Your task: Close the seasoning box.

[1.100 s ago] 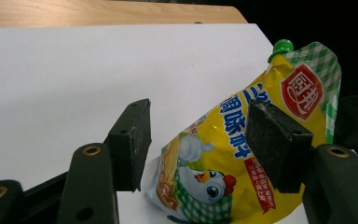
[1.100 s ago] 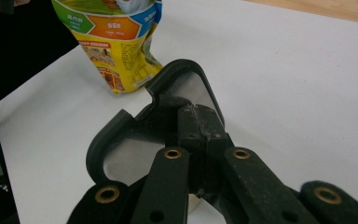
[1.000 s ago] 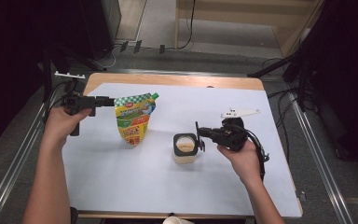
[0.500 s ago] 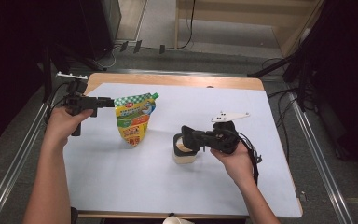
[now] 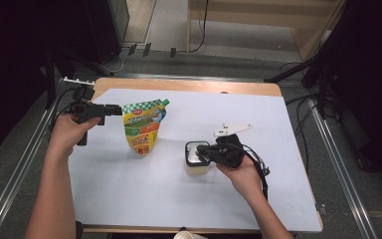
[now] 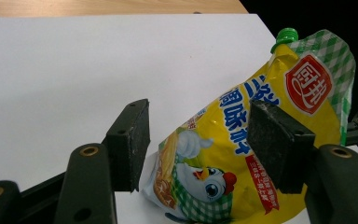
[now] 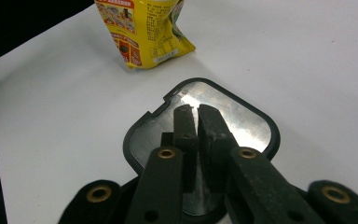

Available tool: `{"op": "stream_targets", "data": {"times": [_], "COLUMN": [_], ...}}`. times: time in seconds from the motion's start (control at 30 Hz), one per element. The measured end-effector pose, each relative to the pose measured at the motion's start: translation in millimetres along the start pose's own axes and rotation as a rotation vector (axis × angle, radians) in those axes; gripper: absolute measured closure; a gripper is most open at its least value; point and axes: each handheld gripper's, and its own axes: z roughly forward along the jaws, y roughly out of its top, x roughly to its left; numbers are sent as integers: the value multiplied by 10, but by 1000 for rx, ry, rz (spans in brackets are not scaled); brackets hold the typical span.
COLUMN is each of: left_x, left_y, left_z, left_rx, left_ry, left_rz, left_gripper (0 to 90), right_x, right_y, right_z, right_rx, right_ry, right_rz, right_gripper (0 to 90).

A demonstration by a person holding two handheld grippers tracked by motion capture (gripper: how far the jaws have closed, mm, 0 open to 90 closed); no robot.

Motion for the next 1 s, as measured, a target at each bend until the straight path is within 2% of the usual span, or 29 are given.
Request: {"op": "stream_targets", "data": {"times": [0.47, 0.73, 1.0], "left_x": [-12, -5, -2], "left_y": [-5, -8, -10], "left_z": [45, 54, 59], "left_rx": [18, 17, 16], "left_ry": [4, 2, 2], "left_rz": [8, 4, 1], "left_gripper": [402, 402, 402], "right_x": [-140, -267, -377], "right_y": [3, -14, -48], "right_z": [-135, -217, -302], "right_rx": [-41, -62, -71], "right_ry": [-19, -25, -54], "right_rz": [22, 41, 67], "right_gripper": [616, 546, 513]}}
